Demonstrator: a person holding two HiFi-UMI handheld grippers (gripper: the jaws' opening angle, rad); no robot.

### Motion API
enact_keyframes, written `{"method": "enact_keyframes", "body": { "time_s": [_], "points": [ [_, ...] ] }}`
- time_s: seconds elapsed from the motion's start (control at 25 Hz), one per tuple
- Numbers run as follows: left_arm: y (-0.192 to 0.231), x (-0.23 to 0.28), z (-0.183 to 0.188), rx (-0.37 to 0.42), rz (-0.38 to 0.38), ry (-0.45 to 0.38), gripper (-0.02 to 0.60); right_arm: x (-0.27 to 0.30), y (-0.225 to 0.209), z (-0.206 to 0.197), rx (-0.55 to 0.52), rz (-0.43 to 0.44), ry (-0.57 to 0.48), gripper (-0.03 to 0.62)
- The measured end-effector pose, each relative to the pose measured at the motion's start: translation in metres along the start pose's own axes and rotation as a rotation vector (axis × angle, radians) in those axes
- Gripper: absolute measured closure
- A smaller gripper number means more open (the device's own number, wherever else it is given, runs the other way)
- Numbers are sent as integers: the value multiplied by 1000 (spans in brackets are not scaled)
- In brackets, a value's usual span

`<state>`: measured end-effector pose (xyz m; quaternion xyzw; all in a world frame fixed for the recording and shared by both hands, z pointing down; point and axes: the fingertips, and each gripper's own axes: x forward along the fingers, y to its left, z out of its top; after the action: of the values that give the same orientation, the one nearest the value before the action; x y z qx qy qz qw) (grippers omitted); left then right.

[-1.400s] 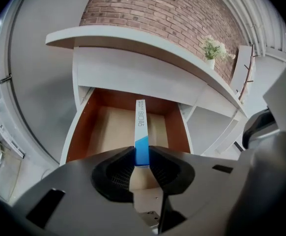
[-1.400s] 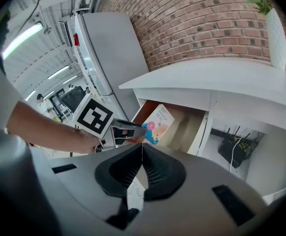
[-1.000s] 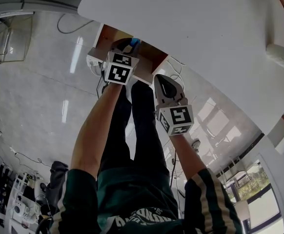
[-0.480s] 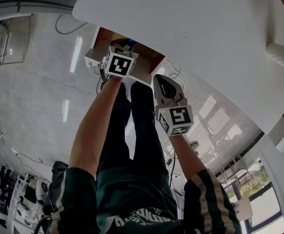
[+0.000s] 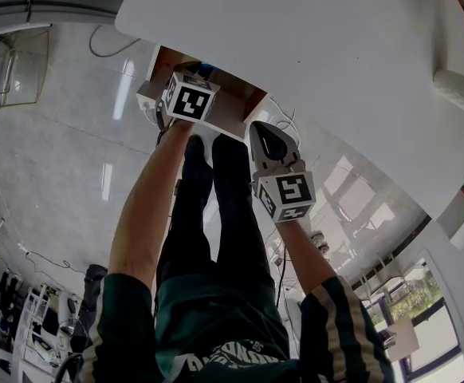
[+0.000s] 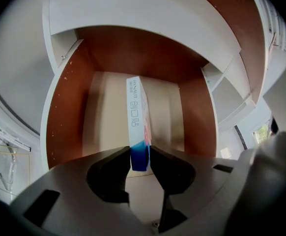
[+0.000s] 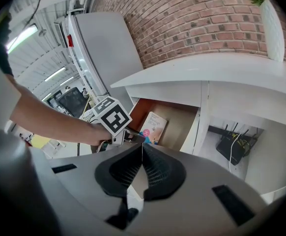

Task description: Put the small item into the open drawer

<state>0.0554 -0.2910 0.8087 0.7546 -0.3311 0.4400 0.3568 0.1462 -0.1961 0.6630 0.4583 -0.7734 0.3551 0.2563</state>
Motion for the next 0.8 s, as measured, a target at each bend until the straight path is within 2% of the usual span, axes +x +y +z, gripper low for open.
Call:
{"method": "enact_keyframes", "body": {
  "time_s": [0.16,0.64,0.8],
  "points": [
    [7,0,-1,7,18,8,424,1,2,-3,-3,4,4,569],
    [1,4,-10,95,15,78,387,1,3,-4,-1,10,2,569],
    [5,0,-9,97,16,66,387,5,7,-2,-2,11,2,569]
  ]
}}
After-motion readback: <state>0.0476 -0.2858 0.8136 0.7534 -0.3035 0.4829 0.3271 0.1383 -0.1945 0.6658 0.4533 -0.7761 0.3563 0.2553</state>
